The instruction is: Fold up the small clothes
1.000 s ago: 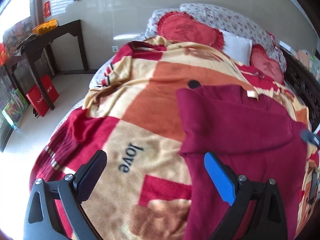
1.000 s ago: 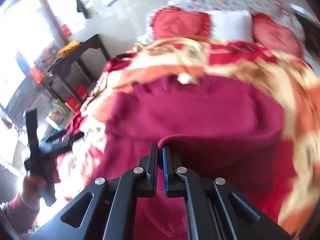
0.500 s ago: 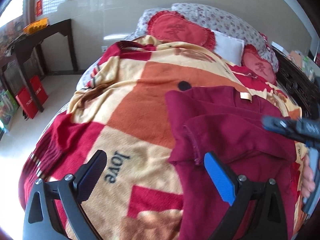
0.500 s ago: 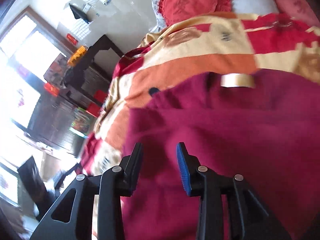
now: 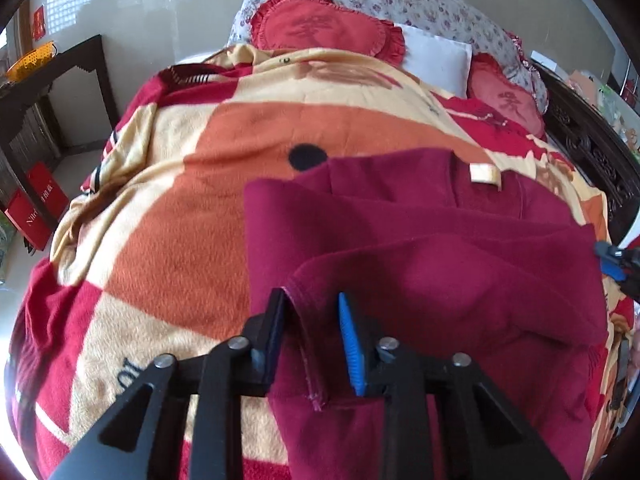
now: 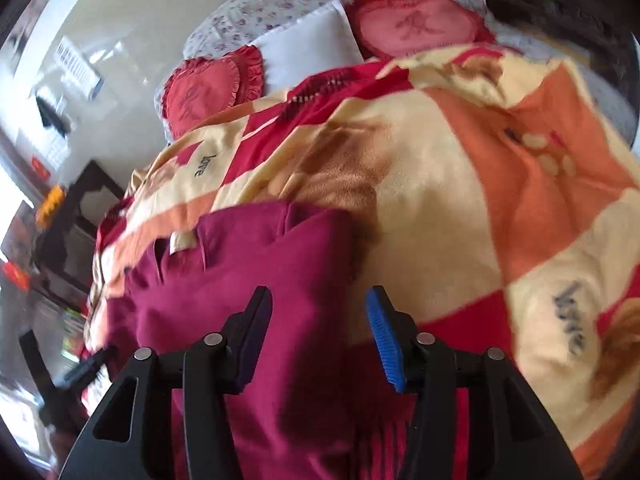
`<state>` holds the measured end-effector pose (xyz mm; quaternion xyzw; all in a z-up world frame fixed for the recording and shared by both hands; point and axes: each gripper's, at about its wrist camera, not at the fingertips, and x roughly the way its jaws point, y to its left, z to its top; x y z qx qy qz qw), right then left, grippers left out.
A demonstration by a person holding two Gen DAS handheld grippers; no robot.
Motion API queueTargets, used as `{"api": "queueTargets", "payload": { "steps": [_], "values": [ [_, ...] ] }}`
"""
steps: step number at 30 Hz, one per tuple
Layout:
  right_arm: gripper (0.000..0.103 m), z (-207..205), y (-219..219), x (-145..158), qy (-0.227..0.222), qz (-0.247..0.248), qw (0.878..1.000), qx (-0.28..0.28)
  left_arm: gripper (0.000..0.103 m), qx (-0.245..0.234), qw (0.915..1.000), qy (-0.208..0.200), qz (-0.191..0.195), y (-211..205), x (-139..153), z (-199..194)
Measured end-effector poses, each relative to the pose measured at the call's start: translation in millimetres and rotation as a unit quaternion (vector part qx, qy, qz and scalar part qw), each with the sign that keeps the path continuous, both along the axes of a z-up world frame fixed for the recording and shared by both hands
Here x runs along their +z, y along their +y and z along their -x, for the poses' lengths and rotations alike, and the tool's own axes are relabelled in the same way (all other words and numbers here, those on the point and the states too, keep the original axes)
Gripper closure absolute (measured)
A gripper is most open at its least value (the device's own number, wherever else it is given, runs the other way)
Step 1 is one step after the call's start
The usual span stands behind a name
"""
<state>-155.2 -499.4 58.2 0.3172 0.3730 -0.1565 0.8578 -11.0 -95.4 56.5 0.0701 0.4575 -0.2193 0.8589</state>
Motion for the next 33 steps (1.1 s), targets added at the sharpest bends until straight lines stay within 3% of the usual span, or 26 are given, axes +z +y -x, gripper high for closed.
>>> {"api": "queueTargets", "payload": {
  "steps": [3,4,5,9,13,15,19,23,25,28,33],
  "values": [
    [0.075,-30.5,-4.8,-17.0,0.02,-0.032,0.999,0.033,0.084,-0.011,0.9998,-0.009,0.01,0.4,15.4,-1.1],
    [0.097,-37.7,-2.9,-18.2,0.034,-0.021,0.998,0.045,0.084,-0.012,0.9997,-0.017,0.011,1.4,20.4,-1.6],
    [0.103,-41.9,1.8,-11.9,0.035,0.011,0.998,0.053,0.084,-0.013,0.9995,-0.024,0.012,2.6,25.8,-2.0],
    [0.103,-26.9,7.4,14.8,-0.016,0.101,0.994,0.041,0.084,0.0,0.9994,-0.03,-0.015,0.5,20.1,-14.2],
    [0.103,-37.5,-5.5,-17.7,0.049,0.097,0.994,0.031,0.083,0.019,0.9991,0.008,-0.037,-1.6,-4.9,-26.8],
    [0.096,-24.6,-7.6,-12.9,0.036,0.092,0.995,0.014,0.077,0.024,0.9994,0.007,-0.025,5.0,-2.5,-24.3],
    [0.094,4.1,1.7,11.4,0.011,0.095,0.995,0.015,0.048,0.035,0.9992,-0.013,-0.011,12.9,9.5,-18.2],
    [0.094,14.6,38.8,12.7,0.01,0.094,0.992,0.085,0.046,0.027,0.9992,-0.02,-0.024,4.6,9.2,-14.7],
    [0.094,14.9,51.8,-2.0,0.026,0.089,0.989,0.113,0.046,0.021,0.9989,-0.015,-0.038,-1.8,1.4,-13.7],
    [0.094,10.0,56.3,-41.5,0.114,0.116,0.98,0.11,0.046,0.016,0.9981,-0.005,-0.059,-6.6,-10.2,-12.1],
    [0.094,16.1,48.1,-4.6,0.043,0.09,0.991,0.085,0.042,0.022,0.9983,-0.021,-0.05,-3.0,-5.6,-11.6]
  ]
}}
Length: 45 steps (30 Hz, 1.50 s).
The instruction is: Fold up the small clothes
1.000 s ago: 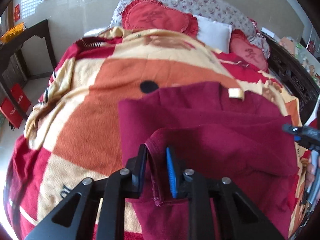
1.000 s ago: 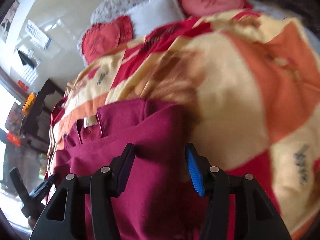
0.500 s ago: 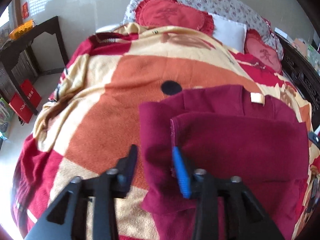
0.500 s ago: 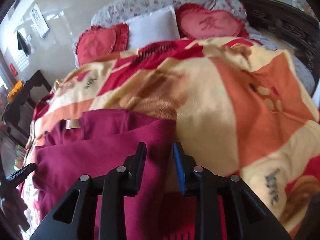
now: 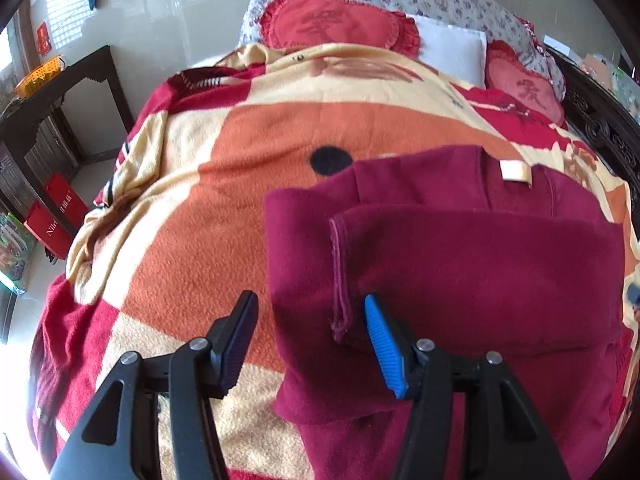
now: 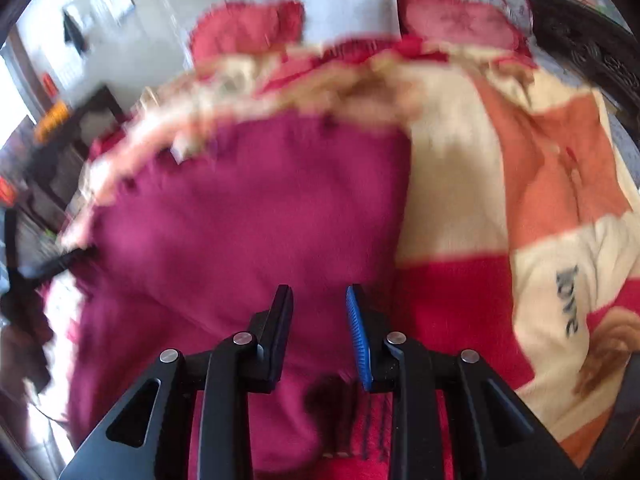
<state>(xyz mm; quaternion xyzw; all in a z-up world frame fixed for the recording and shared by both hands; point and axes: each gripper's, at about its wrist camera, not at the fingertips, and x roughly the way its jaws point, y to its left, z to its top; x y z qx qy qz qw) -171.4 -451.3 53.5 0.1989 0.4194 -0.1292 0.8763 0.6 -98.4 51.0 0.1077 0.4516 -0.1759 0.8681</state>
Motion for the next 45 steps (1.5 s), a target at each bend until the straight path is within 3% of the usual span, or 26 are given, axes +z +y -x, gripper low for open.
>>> {"api": "queueTargets", "payload": {
  "steps": [2,5,8,10,15,17,20,22,24,26,29,33,37,38,39,40,41,45],
  "values": [
    [0.094,-9.0,0.6,15.3,-0.017,0.017,1.0,0.0,0.036,0.008,0.9999,-0.001,0.006,-0.8,0.6,-4.3],
    [0.094,-38.1,2.0,21.8,-0.021,0.041,0.999,0.012,0.035,0.014,0.9999,0.007,0.001,-5.9,-7.5,-10.8],
    [0.094,-66.4,-5.7,0.4,0.007,0.07,0.997,-0.006,0.034,0.015,0.9997,0.015,-0.008,-7.6,-17.7,-12.9],
    [0.094,-78.6,-21.4,-20.4,0.027,0.042,0.998,-0.031,0.033,0.015,0.9997,0.018,-0.004,-4.9,-16.3,-12.7],
    [0.093,-52.8,-18.9,1.4,0.01,0.005,1.0,-0.026,0.033,0.001,1.0,0.01,-0.003,6.9,0.1,-2.1],
    [0.087,-28.5,-11.7,8.1,0.014,0.002,1.0,-0.021,0.031,-0.003,1.0,0.002,-0.003,12.8,6.7,5.5],
    [0.076,-0.2,-6.8,-0.8,0.028,-0.016,0.999,-0.027,0.03,-0.004,1.0,0.005,0.004,23.3,13.0,17.6],
    [0.074,7.6,-6.8,-18.6,0.045,-0.047,0.997,-0.03,0.03,-0.002,1.0,0.008,0.005,28.8,15.9,26.1],
    [0.083,7.4,-6.5,-37.0,0.068,-0.063,0.995,-0.029,0.03,-0.006,1.0,0.008,0.003,33.8,20.3,38.3],
    [0.103,12.1,-7.7,-36.3,0.054,-0.041,0.997,-0.033,0.03,-0.009,0.9999,-0.002,-0.005,38.9,26.0,51.9],
    [0.103,23.3,-16.0,-25.5,0.03,-0.039,0.997,-0.054,0.03,-0.013,0.9998,-0.01,-0.014,45.7,32.2,69.5],
    [0.103,27.1,-12.0,-27.7,0.047,0.003,0.996,-0.07,0.03,-0.011,0.9998,-0.012,-0.015,56.7,36.7,87.9],
    [0.103,39.1,-12.5,-23.5,0.034,-0.027,0.996,-0.078,0.03,-0.011,0.9998,-0.011,-0.014,65.7,39.1,100.8],
    [0.099,45.0,-11.7,-19.5,0.033,-0.036,0.996,-0.079,0.03,-0.011,0.9998,-0.013,-0.013,67.3,39.7,102.5],
    [0.09,49.9,-8.6,-15.8,0.027,-0.044,0.996,-0.077,0.03,-0.009,0.9998,-0.013,-0.011,69.3,40.4,105.1],
    [0.074,57.4,-2.7,-11.8,0.015,-0.054,0.996,-0.069,0.03,-0.008,0.9999,-0.011,-0.009,70.6,40.5,106.7],
    [0.07,61.5,1.7,-10.6,0.011,-0.058,0.996,-0.063,0.03,-0.008,0.9999,-0.009,-0.006,71.3,40.5,108.1],
    [0.069,75.8,27.2,-20.2,0.039,-0.064,0.997,-0.031,0.03,-0.012,0.9999,-0.003,0.0,75.9,39.0,119.3]
  ]
}}
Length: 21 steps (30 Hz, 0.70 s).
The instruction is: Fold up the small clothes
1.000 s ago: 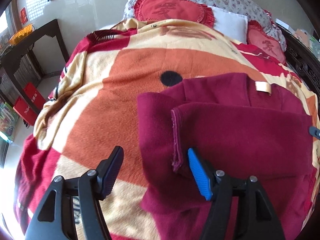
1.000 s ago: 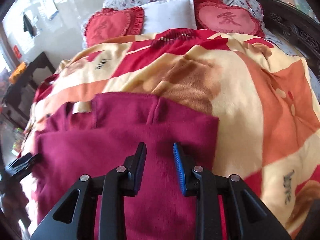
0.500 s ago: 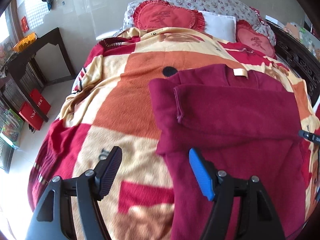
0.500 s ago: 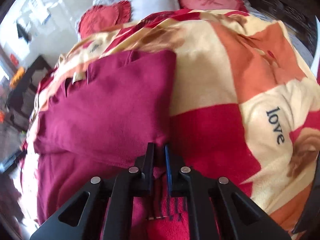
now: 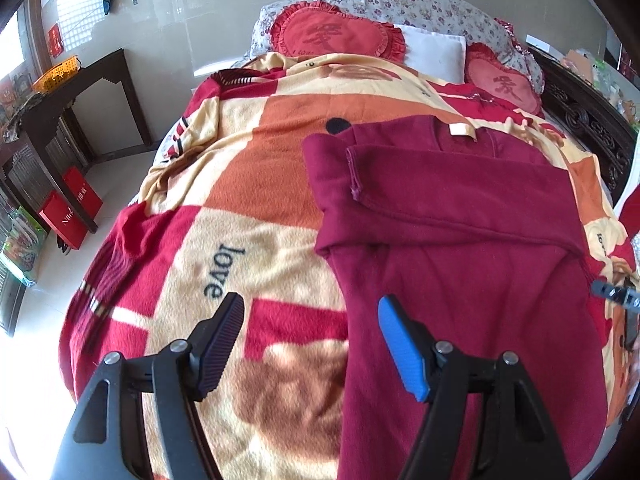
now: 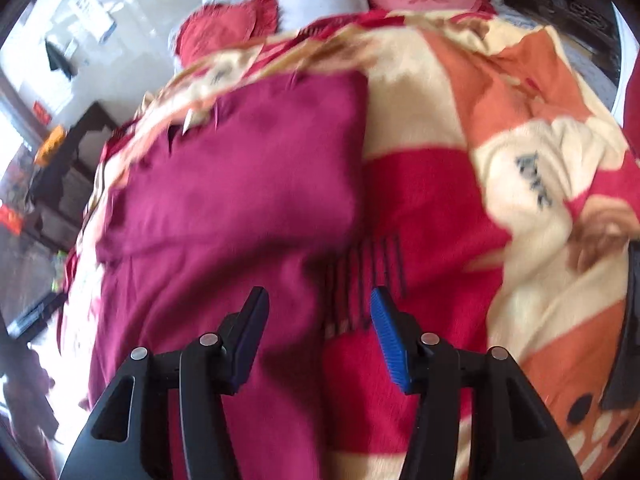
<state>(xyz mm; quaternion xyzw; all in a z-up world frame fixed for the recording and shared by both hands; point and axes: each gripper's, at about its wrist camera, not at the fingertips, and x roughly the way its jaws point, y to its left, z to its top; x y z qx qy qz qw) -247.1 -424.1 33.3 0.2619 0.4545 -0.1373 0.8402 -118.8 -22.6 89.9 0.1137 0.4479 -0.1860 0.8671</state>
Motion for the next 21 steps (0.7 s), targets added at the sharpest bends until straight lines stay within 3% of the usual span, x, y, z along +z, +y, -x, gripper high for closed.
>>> {"api": "queueTargets", "payload": {
  "steps": [4,6,11,14,19,20,21],
  "values": [
    [0.07,0.1,16.3,-23.6,0.022,-0.008,1.0,0.009,0.03,0.001,0.9999,0.013,0.006,5.6,-4.6,11.6],
    [0.103,0.4,24.3,-25.2,0.02,0.01,1.0,0.019,0.03,0.002,0.9997,0.022,0.007,10.3,-8.3,18.3],
    [0.103,27.0,28.3,4.0,-0.009,0.063,0.998,0.011,0.028,0.007,0.9994,0.033,0.007,26.0,-18.1,37.6],
    [0.103,32.3,17.9,-9.5,0.016,0.051,0.999,-0.005,0.028,0.007,0.9989,0.046,0.004,31.2,-28.3,46.5],
    [0.103,50.5,25.8,-0.3,-0.021,0.012,1.0,0.004,0.028,0.01,0.9987,0.05,-0.002,43.9,-33.1,58.2],
    [0.088,56.5,28.4,3.2,-0.025,0.006,1.0,0.008,0.028,0.012,0.9988,0.048,-0.002,46.4,-32.4,59.0],
    [0.083,64.0,31.4,6.4,-0.027,-0.002,1.0,0.013,0.028,0.013,0.9988,0.046,-0.001,48.9,-31.6,60.6]
  ]
}}
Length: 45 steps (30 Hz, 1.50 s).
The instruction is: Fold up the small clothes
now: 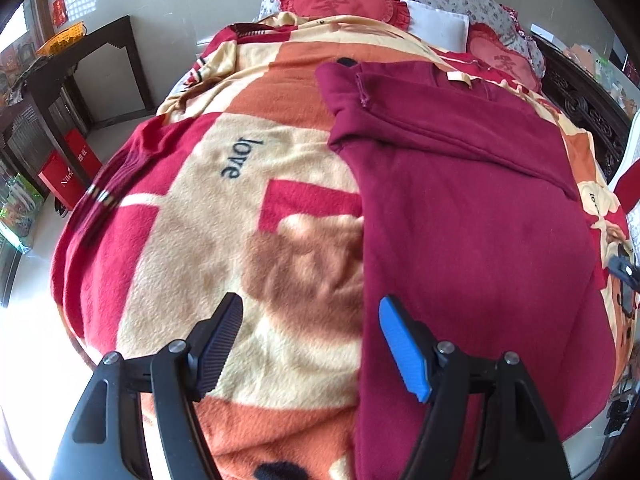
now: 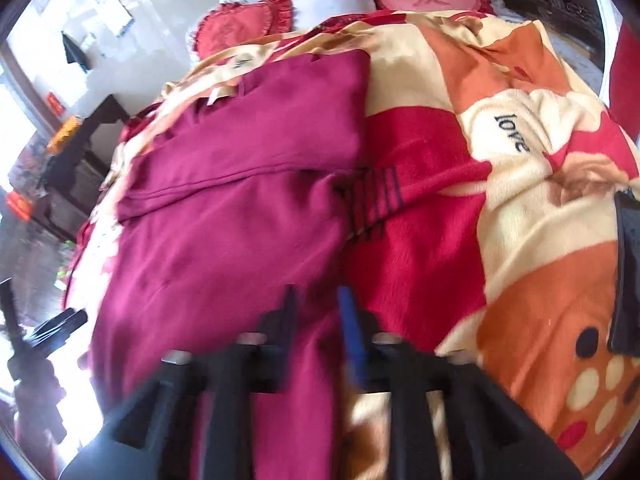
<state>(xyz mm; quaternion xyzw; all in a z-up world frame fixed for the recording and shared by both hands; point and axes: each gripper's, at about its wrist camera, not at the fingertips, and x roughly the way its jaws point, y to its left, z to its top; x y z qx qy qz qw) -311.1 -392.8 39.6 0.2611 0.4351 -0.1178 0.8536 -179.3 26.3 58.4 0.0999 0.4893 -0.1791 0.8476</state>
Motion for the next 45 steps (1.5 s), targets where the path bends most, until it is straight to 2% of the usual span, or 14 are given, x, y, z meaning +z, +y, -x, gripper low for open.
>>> {"api": "queueTargets", "payload": {
  "steps": [5,10,13,14,16,19,21,26,28,31,32,38,45],
  "values": [
    [0.081,35.1,15.8,2.9,0.015,0.001,1.0,0.016,0.028,0.003,1.0,-0.004,0.006,7.8,2.7,7.0],
    [0.079,65.8,27.4,-15.6,0.036,-0.02,0.999,0.012,0.028,-0.005,1.0,-0.004,0.003,9.4,1.9,16.5],
    [0.079,73.1,39.8,-20.9,0.024,-0.007,1.0,0.016,0.028,-0.006,1.0,-0.005,0.002,9.0,2.1,20.0],
    [0.085,74.1,44.4,-21.4,0.02,0.005,1.0,0.02,0.028,-0.007,1.0,-0.004,0.002,9.0,2.9,21.5],
    [0.103,73.5,50.8,-22.0,0.021,0.023,0.999,0.03,0.028,-0.009,0.9999,-0.005,0.003,9.5,5.0,23.9],
    [0.103,85.1,54.8,-8.5,0.003,0.042,0.999,0.026,0.028,-0.019,0.9998,-0.009,0.006,14.9,10.8,35.1],
    [0.103,98.6,51.0,1.5,-0.005,0.054,0.998,0.017,0.024,-0.024,0.9997,-0.007,0.005,18.9,10.9,42.6],
    [0.103,109.9,45.7,-9.5,0.007,0.028,1.0,0.005,0.022,-0.04,0.9988,0.028,0.002,26.1,-2.5,58.0],
    [0.103,112.4,43.3,-13.9,-0.006,0.001,1.0,0.001,0.022,-0.043,0.9981,0.044,0.007,27.3,-7.3,63.3],
    [0.085,118.7,35.3,-22.4,-0.015,-0.057,0.998,-0.012,0.022,-0.051,0.9963,0.068,0.017,26.0,-13.5,71.4],
    [0.085,120.5,33.7,-23.9,-0.018,-0.069,0.997,-0.014,0.022,-0.053,0.9958,0.072,0.017,24.6,-15.7,73.1],
    [0.085,125.3,37.6,-25.7,-0.009,-0.068,0.998,-0.004,0.022,-0.063,0.9953,0.074,-0.006,16.8,-28.1,82.6],
    [0.084,122.0,36.4,-25.5,0.0,-0.063,0.998,0.0,0.022,-0.064,0.9952,0.073,-0.01,15.8,-29.1,83.5]
  ]
}}
